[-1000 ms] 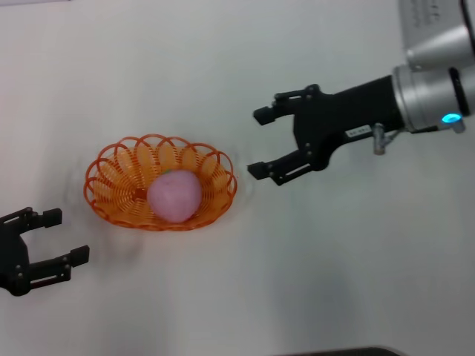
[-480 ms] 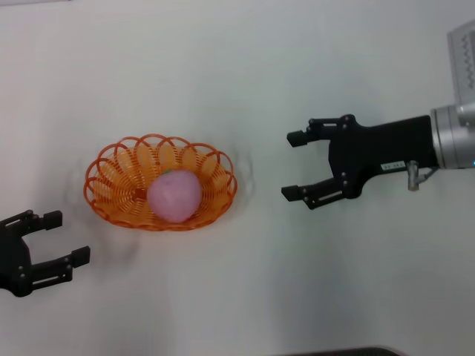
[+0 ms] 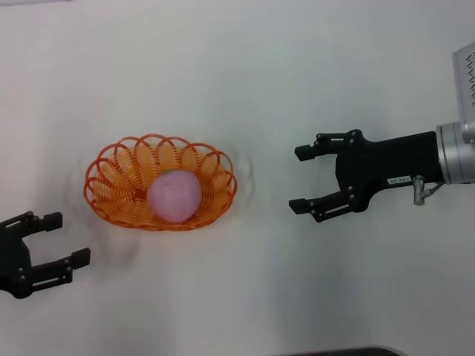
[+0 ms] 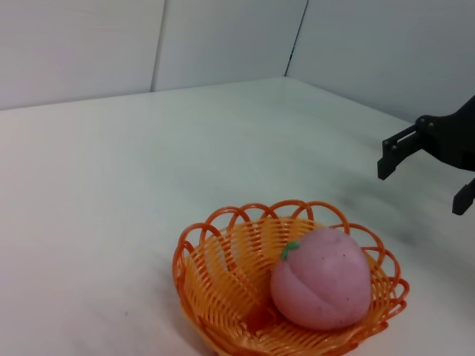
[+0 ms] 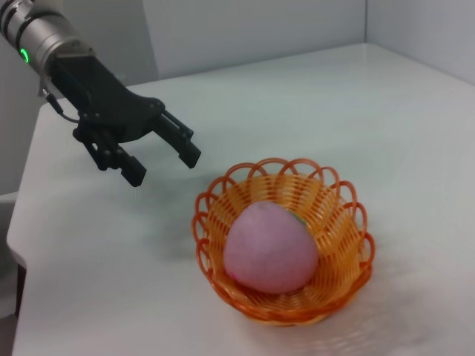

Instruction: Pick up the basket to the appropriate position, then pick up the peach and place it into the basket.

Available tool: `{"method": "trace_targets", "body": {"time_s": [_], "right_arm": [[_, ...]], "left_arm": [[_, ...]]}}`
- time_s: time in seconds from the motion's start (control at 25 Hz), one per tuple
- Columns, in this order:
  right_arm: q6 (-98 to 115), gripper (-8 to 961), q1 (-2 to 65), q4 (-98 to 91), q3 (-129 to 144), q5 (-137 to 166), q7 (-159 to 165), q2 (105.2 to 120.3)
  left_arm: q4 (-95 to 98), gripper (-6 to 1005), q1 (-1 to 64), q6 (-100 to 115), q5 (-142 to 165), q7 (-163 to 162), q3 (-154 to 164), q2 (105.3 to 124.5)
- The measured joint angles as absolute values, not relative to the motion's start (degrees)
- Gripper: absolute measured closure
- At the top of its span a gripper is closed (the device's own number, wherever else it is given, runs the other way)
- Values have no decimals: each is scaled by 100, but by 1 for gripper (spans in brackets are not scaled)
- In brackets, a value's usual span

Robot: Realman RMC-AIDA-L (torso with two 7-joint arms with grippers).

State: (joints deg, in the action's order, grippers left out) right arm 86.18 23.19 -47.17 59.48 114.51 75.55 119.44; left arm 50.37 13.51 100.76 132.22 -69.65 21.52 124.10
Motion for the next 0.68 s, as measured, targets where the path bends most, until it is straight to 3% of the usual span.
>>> {"method": "trace_targets", "body": {"time_s": [0.68], "right_arm": [[8557, 11, 2415, -4460, 5972, 11514, 7444, 11951]], "left_arm": [[5069, 177, 1300, 10121, 13218, -6882, 2147, 12410]]}}
